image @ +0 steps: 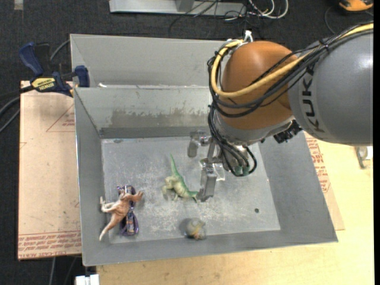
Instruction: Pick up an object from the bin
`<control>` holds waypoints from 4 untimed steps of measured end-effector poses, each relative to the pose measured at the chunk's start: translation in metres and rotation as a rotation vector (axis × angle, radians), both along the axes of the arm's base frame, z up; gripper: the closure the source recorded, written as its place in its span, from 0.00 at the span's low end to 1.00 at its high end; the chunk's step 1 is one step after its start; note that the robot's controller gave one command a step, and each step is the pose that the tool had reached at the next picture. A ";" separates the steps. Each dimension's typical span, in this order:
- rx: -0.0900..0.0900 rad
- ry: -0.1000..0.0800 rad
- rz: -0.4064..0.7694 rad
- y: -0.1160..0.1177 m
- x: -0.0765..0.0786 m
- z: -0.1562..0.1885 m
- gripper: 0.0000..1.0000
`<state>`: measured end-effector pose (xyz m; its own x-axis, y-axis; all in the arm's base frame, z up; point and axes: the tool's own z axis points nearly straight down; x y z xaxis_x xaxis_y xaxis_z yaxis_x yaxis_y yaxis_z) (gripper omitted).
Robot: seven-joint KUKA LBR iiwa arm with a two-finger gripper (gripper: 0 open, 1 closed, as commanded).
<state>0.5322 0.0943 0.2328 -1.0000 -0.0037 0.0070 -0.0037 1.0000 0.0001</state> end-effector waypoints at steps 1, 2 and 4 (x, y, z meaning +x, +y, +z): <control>0.001 -0.008 -0.003 -0.001 0.001 0.004 0.00; 0.002 -0.007 0.087 -0.004 -0.016 -0.058 0.00; 0.003 -0.008 0.295 -0.033 -0.013 -0.146 0.00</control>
Offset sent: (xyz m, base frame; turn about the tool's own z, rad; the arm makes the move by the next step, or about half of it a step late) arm -0.0278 -0.0060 -0.0938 -0.1376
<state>0.5187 0.0611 0.0873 -0.9558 -0.2940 -0.0009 -0.2940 0.9558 0.0023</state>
